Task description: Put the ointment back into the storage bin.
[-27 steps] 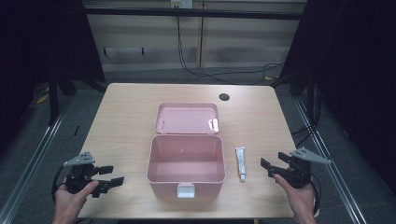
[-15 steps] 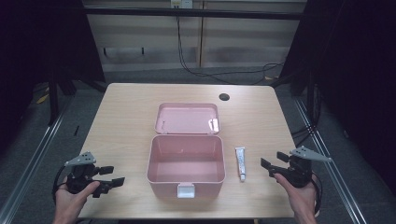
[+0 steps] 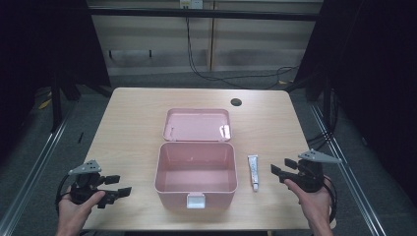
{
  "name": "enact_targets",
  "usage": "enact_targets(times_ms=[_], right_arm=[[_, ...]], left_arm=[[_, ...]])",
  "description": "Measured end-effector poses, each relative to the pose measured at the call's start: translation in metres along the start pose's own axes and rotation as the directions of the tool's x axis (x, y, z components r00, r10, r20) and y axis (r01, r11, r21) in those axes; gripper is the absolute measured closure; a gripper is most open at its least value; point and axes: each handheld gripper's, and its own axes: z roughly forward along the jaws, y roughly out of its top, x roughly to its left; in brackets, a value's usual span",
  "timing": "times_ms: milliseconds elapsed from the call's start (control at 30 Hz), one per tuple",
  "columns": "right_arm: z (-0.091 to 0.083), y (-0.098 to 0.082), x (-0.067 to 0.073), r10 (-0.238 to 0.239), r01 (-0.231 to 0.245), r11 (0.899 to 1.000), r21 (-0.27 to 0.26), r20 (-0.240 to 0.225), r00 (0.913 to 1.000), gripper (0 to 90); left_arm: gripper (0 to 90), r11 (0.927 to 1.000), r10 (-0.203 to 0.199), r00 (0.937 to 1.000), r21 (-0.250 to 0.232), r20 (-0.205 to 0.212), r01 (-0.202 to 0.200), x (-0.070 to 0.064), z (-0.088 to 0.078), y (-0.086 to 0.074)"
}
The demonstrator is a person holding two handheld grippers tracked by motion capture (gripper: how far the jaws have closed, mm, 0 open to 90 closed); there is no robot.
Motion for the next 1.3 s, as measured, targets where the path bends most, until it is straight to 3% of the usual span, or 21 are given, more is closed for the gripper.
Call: enact_targets(times_ms=[67, 133, 367, 467, 800, 900, 1033, 1300], right_arm=[[0.000, 0.004, 0.003, -0.010, 0.010, 1.000, 0.017, 0.007, 0.9999, 38.0], [0.001, 0.008, 0.003, 0.008, -0.007, 0.999, 0.039, -0.014, 0.9999, 38.4], [0.004, 0.016, 0.007, -0.007, 0.010, 0.996, 0.087, -0.038, 0.9993, 39.5], [0.004, 0.018, 0.008, -0.030, 0.033, 0.995, 0.090, -0.039, 0.9988, 38.9], [0.011, 0.034, 0.007, -0.019, 0.031, 0.991, 0.128, -0.095, 0.9953, 44.9], [0.014, 0.040, 0.009, -0.025, 0.044, 0.983, 0.178, -0.106, 0.9941, 44.9], [0.019, 0.048, 0.011, -0.024, 0.061, 0.964, 0.258, -0.145, 0.9891, 42.0], [0.027, 0.050, 0.012, -0.013, 0.069, 0.936, 0.346, -0.163, 0.9866, 39.3]], left_arm=[[26.5, 1.0000, -0.002, 1.0000, 0.001, -0.001, 0.002, 0.000, 0.000, 0.000], [26.5, 1.0000, 0.000, 1.0000, 0.003, -0.001, 0.000, 0.000, 0.000, 0.000], [26.1, 1.0000, -0.005, 1.0000, 0.004, 0.000, 0.005, 0.000, 0.000, 0.000], [26.1, 1.0000, -0.004, 1.0000, 0.007, 0.002, 0.004, 0.000, 0.000, 0.000], [26.1, 0.9999, -0.007, 1.0000, 0.014, 0.004, 0.007, 0.000, 0.001, 0.000], [26.1, 0.9998, -0.009, 1.0000, 0.016, 0.000, 0.009, 0.000, 0.001, 0.000], [26.1, 0.9998, -0.009, 1.0000, 0.017, 0.004, 0.009, 0.000, 0.001, 0.000], [26.1, 0.9997, -0.009, 1.0000, 0.022, 0.002, 0.009, 0.001, 0.002, 0.000]])
